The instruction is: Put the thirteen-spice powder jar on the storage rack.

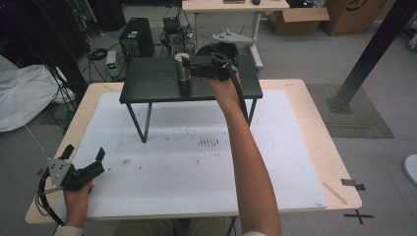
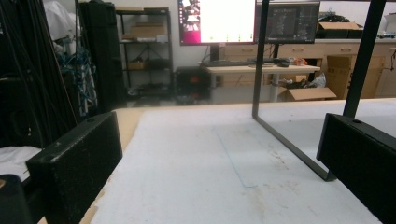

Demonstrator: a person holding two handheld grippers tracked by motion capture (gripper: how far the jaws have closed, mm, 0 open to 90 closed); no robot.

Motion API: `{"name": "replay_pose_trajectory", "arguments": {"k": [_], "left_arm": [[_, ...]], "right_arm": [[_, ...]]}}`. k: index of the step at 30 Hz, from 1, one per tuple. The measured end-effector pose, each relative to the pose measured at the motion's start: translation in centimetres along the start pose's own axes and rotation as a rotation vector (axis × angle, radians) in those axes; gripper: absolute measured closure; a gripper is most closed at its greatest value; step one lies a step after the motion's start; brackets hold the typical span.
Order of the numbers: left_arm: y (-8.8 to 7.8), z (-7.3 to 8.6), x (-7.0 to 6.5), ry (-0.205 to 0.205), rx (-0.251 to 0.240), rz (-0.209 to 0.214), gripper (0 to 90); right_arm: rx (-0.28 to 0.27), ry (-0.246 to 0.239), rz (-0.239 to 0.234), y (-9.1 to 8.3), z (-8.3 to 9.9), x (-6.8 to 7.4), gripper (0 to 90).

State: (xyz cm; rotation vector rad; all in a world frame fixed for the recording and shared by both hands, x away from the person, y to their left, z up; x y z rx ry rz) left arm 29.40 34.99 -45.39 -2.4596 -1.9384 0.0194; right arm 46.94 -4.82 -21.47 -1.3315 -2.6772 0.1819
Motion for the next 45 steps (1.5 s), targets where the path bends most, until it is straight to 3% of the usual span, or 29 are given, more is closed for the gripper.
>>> {"name": "replay_pose_trajectory", "arguments": {"k": [9, 27, 45], "left_arm": [[0.0, 0.0, 0.0, 0.002, -0.001, 0.001, 0.7], [0.0, 0.0, 0.0, 0.003, -0.001, 0.000, 0.8], [0.0, 0.0, 0.0, 0.004, -0.001, 0.000, 0.8]], "right_arm": [[-0.047, -0.011, 0.020, -2.6, 0.4, -0.6, 0.8], [-0.105, -0.045, 0.029, -7.7, 2.4, -0.2, 0.3], [-0.141, -0.090, 0.056, -12.0, 6.9, 0.5, 0.3]]}}
Point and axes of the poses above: each handheld gripper's, and its own axes: y roughly forward along the jaws, z roughly out of its underside, x roughly to its left, the point moved 3 cm from there along y, roughly forward along the jaws, and after that the axes turned 9 degrees about z, right-handed, at the moved point
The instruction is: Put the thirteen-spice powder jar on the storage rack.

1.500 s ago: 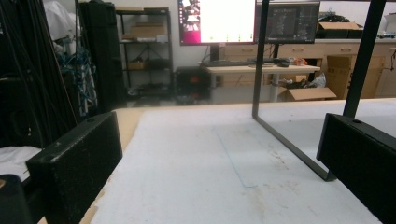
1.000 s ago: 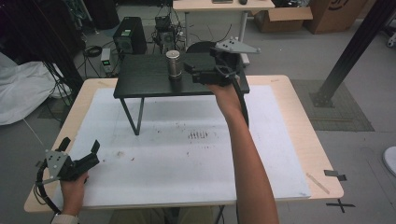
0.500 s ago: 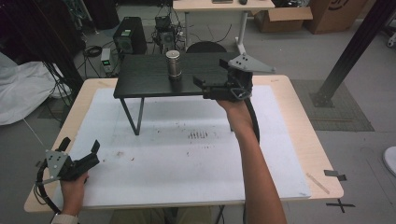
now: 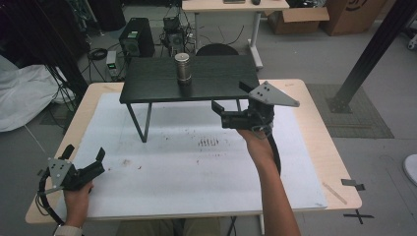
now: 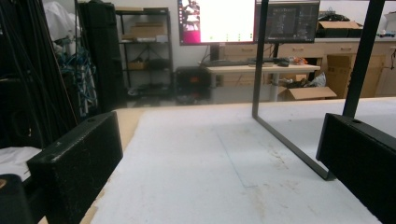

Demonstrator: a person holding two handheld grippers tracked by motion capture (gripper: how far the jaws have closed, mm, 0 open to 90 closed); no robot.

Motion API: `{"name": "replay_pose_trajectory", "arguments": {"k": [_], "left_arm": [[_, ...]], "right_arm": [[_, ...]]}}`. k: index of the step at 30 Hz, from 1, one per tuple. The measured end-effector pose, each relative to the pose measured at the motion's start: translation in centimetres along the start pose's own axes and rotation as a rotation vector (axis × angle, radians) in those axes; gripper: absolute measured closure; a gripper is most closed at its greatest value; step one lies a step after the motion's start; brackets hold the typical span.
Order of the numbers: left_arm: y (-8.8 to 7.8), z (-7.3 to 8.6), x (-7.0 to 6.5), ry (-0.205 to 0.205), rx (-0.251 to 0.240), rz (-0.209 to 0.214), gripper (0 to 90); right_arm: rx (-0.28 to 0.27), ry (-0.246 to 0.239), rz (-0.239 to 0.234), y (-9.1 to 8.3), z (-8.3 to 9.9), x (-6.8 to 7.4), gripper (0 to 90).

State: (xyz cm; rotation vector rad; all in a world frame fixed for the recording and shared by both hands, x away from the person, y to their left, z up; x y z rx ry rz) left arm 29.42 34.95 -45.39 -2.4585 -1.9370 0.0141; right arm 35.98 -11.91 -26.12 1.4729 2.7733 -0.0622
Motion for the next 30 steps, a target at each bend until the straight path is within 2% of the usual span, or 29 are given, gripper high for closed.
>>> {"name": "replay_pose_trajectory", "arguments": {"k": [5, 11, 20, 30], "left_arm": [[0.0, 0.0, 0.0, 0.000, 0.001, -0.001, 0.8], [0.0, 0.0, 0.0, 0.001, 0.001, -0.001, 0.8], [0.0, 0.0, 0.0, 0.002, 0.003, -0.001, 1.0], [0.0, 0.0, 0.0, 0.001, 0.002, -0.001, 1.0]], "right_arm": [[-0.024, 0.004, 0.004, -1.3, 0.8, -0.1, 0.3], [-0.031, 0.014, 0.021, -3.5, 2.9, -0.4, 0.3], [-0.045, 0.046, 0.074, -5.9, 6.0, -1.1, 0.0], [-0.045, 0.060, 0.152, -7.2, 9.8, -2.6, 0.0]]}}
Point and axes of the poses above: each handheld gripper's, and its own axes: y roughly forward along the jaws, z roughly out of its underside, x roughly to its left, the point moved 3 cm from there along y, roughly forward along the jaws, and after that the axes turned 9 degrees about z, right-handed, at the moved point
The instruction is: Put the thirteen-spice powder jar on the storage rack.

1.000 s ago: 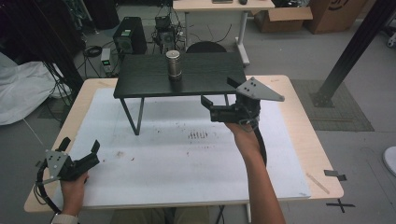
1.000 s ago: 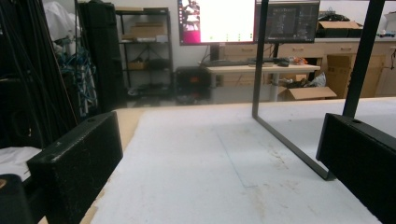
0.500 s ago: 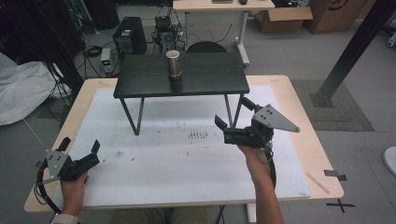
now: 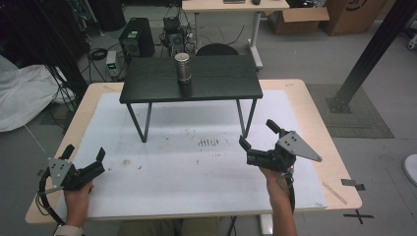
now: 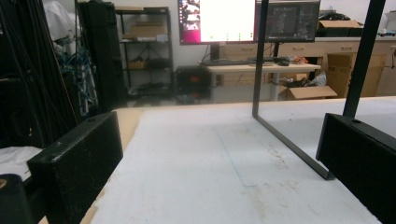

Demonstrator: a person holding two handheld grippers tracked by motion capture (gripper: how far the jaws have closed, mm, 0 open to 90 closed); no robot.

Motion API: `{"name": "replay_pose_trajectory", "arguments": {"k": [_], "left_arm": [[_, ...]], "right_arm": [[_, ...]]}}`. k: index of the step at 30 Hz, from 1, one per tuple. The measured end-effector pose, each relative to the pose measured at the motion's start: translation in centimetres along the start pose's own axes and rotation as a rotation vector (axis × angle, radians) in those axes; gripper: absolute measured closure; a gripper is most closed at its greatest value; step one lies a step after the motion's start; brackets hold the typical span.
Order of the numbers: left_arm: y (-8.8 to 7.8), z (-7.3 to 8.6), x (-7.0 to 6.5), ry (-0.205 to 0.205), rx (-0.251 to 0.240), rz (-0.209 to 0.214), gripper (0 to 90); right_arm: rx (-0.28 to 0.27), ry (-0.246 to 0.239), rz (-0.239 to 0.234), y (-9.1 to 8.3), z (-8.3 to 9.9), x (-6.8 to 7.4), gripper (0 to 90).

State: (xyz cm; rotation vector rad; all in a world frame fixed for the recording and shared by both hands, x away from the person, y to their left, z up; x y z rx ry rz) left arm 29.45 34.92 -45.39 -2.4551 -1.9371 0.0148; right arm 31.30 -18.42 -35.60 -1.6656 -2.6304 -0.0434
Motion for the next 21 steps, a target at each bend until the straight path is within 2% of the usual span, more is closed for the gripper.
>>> {"name": "replay_pose_trajectory", "arguments": {"k": [14, 21], "left_arm": [[0.0, 0.0, 0.0, 0.003, 0.002, -0.001, 1.0], [0.0, 0.0, 0.0, 0.004, 0.002, -0.002, 1.0]], "right_arm": [[0.012, 0.009, 0.053, -0.3, 4.0, -1.1, 0.0], [0.019, 0.011, 0.064, -0.1, 5.3, -1.3, 0.0]]}}
Point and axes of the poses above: each handheld gripper's, and its own axes: y roughly forward along the jaws, z roughly out of its underside, x roughly to its left, the point moved 3 cm from there along y, roughly forward along the jaws, and after that the axes turned 9 degrees about z, right-handed, at the moved point
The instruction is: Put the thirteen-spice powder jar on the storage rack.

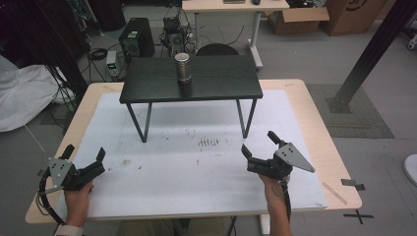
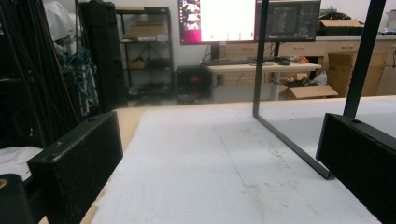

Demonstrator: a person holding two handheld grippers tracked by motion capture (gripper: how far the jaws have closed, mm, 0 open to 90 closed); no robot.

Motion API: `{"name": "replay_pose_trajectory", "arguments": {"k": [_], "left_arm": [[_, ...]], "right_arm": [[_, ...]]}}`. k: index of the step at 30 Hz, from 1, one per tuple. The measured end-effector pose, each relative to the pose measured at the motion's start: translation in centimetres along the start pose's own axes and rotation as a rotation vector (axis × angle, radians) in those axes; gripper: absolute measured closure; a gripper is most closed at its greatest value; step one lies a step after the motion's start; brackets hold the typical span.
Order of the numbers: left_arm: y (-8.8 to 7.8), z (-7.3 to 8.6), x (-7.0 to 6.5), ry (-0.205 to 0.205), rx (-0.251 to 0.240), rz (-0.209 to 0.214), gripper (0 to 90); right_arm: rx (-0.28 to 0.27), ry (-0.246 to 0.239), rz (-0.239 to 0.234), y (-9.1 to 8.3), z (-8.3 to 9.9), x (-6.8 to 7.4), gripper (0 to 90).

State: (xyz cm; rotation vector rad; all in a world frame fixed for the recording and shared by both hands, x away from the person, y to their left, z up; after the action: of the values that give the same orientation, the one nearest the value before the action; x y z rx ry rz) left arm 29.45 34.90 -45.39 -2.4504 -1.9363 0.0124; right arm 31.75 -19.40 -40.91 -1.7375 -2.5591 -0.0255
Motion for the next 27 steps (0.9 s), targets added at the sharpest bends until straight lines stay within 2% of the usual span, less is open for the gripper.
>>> {"name": "replay_pose_trajectory", "arguments": {"k": [10, 27], "left_arm": [[0.0, 0.0, 0.0, 0.000, -0.001, 0.000, 1.0], [0.0, 0.0, 0.0, 0.000, 0.000, 0.000, 1.1]], "right_arm": [[0.006, 0.003, 0.033, 0.1, 1.8, -0.2, 0.0], [0.005, -0.037, 0.078, 0.1, 3.6, 0.1, 0.0]]}}
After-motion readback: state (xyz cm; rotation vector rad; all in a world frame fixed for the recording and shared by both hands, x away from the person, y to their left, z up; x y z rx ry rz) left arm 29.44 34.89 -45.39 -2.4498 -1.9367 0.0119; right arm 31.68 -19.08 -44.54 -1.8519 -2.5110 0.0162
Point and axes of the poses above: each handheld gripper's, and its own axes: y roughly forward along the jaws, z roughly out of its underside, x roughly to its left, the point moved 3 cm from there along y, roughly forward along the jaws, and after that the axes turned 9 degrees about z, right-handed, at the moved point
